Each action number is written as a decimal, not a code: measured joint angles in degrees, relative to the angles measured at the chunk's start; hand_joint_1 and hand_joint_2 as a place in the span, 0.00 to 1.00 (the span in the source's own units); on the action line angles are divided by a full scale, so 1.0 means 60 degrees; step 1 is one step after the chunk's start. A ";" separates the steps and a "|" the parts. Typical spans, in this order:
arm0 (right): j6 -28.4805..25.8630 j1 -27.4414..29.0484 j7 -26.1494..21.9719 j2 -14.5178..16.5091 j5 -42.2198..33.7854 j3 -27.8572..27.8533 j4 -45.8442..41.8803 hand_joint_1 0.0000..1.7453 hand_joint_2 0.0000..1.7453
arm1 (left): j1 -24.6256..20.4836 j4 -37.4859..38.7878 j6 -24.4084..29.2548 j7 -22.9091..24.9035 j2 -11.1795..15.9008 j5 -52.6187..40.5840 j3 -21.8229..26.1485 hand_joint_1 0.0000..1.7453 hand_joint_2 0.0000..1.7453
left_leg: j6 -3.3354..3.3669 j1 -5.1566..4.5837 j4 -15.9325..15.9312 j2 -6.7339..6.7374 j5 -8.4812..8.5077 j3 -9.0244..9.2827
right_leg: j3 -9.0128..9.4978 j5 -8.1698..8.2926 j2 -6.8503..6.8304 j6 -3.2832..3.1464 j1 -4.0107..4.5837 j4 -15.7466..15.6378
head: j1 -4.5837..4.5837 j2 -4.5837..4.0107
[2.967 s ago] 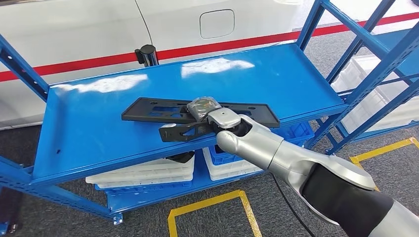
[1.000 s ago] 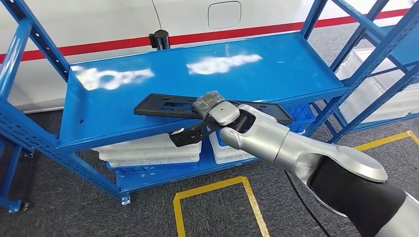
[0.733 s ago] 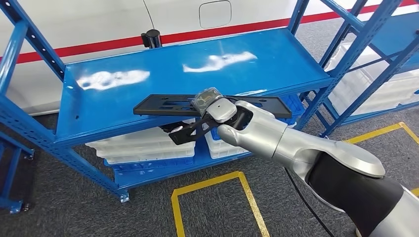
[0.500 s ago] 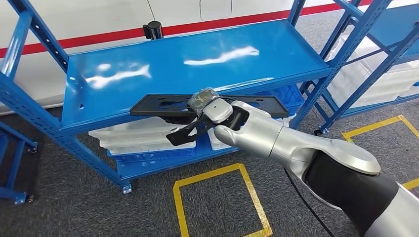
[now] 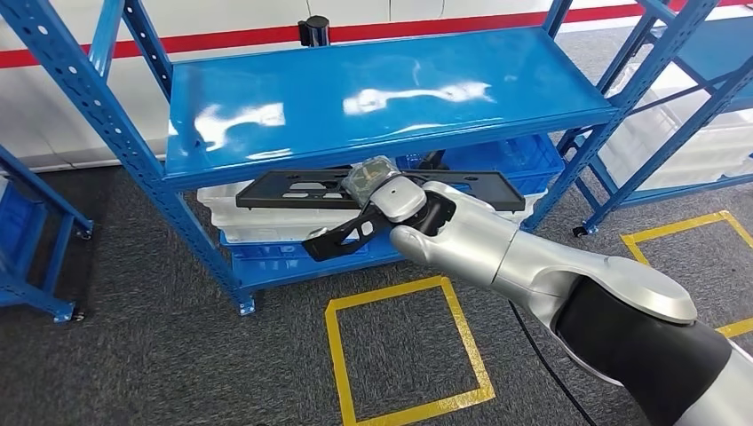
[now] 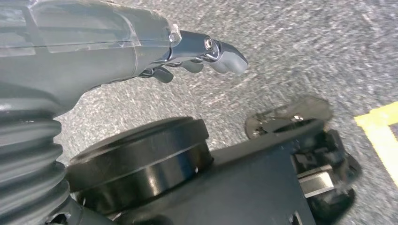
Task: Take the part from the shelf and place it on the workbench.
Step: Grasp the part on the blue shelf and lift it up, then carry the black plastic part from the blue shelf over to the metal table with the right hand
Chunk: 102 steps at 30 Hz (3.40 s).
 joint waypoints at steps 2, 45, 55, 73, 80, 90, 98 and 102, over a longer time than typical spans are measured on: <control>-0.0027 -0.0109 -0.0005 0.0033 0.0001 -0.0033 -0.0056 1.00 1.00 | -0.0025 -0.0004 0.0005 -0.0002 -0.0028 -0.0002 0.0002 0.00 1.00 | -0.0040 -0.0040 -0.0033 0.0041 0.0214 -0.0146 | 0.0776 -0.0137 0.0012 -0.0239 0.0148 -0.1182 | -0.0020 0.0000; -0.0609 -0.0418 -0.0657 -0.0209 -0.0065 0.0480 -0.0673 1.00 1.00 | -0.0088 0.0011 0.0108 0.0053 0.0038 -0.0168 0.0080 0.00 1.00 | -0.0806 0.0326 0.1011 0.0403 -0.0610 -0.0056 | 0.0358 0.0557 -0.0730 -0.0074 -0.0083 -0.1858 | -0.0394 0.0000; -0.0592 -0.0456 -0.0631 -0.0313 -0.0100 0.0467 -0.0700 1.00 1.00 | -0.0137 0.0012 0.0108 0.0055 0.0061 -0.0186 0.0081 0.00 1.00 | -0.0141 0.0225 0.0003 0.0188 -0.0322 0.0327 | -0.0308 -0.0705 -0.0184 0.0398 -0.0125 0.0014 | -0.0346 0.0000; -0.0474 -0.0448 -0.0552 -0.0374 -0.0487 0.0313 -0.0700 1.00 1.00 | -0.0085 0.0011 0.0108 0.0081 0.0066 -0.0253 0.0084 0.00 1.00 | -0.0678 0.0266 0.2305 0.0065 -0.1268 -0.0873 | 0.0185 0.0623 0.0190 -0.0048 -0.0136 -0.1718 | -0.0387 0.0000; -0.0619 -0.0416 -0.0261 -0.0363 -0.1363 0.0067 -0.0699 1.00 1.00 | -0.0049 0.0014 0.0167 0.0084 0.0076 -0.0254 0.0084 0.00 1.00 | -0.0469 0.0283 0.0003 -0.0521 -0.0553 0.0615 | -0.0114 0.0643 0.0215 0.0266 -0.0158 -0.1451 | -0.0405 0.0000; -0.0749 -0.0366 -0.0168 -0.0341 -0.1762 -0.0127 -0.0664 1.00 1.00 | -0.0044 0.0015 0.0174 0.0084 0.0072 -0.0253 0.0084 0.00 1.00 | -0.0164 0.0222 -0.0109 0.0327 -0.0391 0.0537 | -0.0861 -0.0163 0.0041 0.0467 -0.0169 0.0471 | -0.0018 0.0000; -0.0838 -0.0490 -0.0149 -0.0316 -0.1810 -0.0280 -0.0621 1.00 1.00 | -0.0081 0.0014 0.0174 0.0084 0.0021 -0.0250 0.0084 0.00 1.00 | -0.0408 0.0165 -0.0006 0.0553 -0.0458 0.0453 | 0.0122 0.0653 -0.0197 -0.0009 0.0021 -0.1689 | -0.0024 0.0000; -0.0844 -0.0496 -0.0132 -0.0282 -0.1824 -0.0332 -0.0616 1.00 1.00 | -0.0084 0.0015 0.0170 0.0084 0.0023 -0.0253 0.0084 0.00 1.00 | -0.0494 0.0197 0.1025 -0.0043 -0.1188 0.0002 | 0.0085 0.0782 -0.0051 -0.0117 -0.0047 -0.1778 | -0.0173 0.0000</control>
